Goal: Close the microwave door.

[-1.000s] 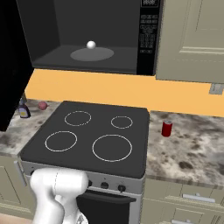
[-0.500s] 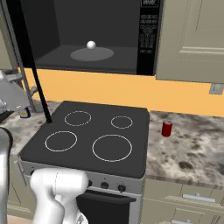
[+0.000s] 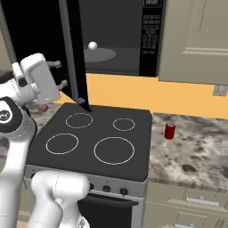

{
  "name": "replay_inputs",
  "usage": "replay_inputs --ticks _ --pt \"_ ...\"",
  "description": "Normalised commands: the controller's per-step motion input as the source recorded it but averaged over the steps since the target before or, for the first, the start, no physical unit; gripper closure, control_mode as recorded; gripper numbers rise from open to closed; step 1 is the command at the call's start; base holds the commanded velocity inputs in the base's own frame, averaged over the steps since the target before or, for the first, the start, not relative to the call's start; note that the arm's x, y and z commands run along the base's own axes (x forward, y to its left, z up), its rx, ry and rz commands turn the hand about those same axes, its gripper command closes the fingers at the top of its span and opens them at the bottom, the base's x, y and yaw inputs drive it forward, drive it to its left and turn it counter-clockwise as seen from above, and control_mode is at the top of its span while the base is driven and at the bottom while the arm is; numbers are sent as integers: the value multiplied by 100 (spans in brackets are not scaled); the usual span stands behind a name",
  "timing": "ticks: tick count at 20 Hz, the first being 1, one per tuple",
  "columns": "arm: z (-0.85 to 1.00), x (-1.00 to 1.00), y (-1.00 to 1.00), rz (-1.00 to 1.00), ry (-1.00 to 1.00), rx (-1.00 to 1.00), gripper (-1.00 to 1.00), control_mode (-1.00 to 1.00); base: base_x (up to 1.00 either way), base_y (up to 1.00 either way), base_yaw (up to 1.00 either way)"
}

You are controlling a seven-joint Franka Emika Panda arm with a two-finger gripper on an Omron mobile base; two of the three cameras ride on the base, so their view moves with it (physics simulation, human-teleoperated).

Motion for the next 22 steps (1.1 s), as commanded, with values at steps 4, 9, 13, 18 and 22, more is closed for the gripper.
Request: replay_inputs --ticks 4,9,13,18,22 --pt "0 74 -42 2 20 0 -100 -100 0 0 0" --pt "2 58 -20 19 16 0 -100 -100 0 0 0" --pt "4 48 -7 29 16 3 -100 -100 0 0 0" --pt "0 67 -17 17 19 -1 -100 -100 0 0 0" --pt "0 76 -1 10 26 -4 -100 -100 0 0 0"
